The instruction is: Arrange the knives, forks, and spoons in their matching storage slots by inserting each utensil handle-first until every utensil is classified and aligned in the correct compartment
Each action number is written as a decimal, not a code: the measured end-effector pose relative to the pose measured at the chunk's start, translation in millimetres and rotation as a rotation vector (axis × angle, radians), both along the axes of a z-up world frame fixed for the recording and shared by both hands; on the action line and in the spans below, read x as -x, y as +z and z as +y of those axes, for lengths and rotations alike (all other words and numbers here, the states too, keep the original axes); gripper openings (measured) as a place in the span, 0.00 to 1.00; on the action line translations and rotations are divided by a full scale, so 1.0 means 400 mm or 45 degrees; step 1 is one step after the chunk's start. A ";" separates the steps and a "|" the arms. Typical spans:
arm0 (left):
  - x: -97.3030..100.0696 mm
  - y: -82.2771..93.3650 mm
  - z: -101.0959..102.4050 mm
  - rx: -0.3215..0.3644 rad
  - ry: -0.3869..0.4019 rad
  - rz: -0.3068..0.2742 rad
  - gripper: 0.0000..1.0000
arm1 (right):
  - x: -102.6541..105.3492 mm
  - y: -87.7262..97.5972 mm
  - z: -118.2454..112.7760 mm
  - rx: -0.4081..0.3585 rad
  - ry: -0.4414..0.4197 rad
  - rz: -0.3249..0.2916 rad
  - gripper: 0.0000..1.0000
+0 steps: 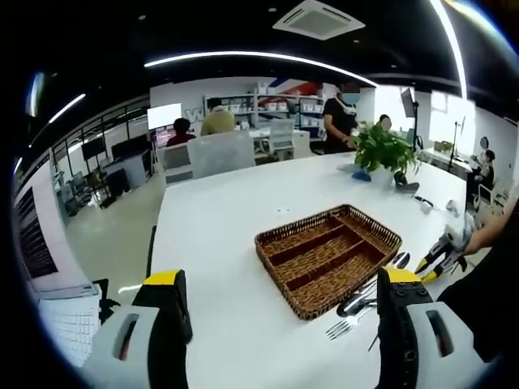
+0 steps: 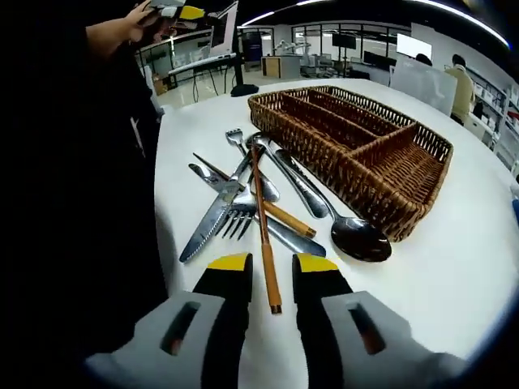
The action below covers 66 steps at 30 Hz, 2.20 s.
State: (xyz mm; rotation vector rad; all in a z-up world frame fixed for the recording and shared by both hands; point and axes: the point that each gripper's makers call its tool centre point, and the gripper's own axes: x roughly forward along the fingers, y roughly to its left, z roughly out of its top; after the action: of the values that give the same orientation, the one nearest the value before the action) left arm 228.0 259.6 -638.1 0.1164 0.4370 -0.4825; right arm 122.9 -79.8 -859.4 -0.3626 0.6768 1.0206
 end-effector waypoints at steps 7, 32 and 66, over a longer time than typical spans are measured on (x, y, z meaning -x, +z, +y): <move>0.005 0.007 0.013 -0.015 0.004 0.001 0.99 | 0.001 -0.017 0.007 0.012 0.037 -0.008 0.17; 0.013 0.020 0.021 -0.032 0.007 -0.008 0.99 | 0.011 -0.034 0.020 0.117 0.207 -0.128 0.04; 0.003 -0.007 0.014 0.036 0.031 -0.006 0.99 | -0.191 0.259 -0.012 -0.049 -0.391 -0.101 0.04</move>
State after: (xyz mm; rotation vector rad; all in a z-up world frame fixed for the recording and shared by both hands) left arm 227.0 265.1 -640.8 0.0850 0.4268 -0.4638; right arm 199.4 -84.5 -755.7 -0.2546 0.6185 0.7223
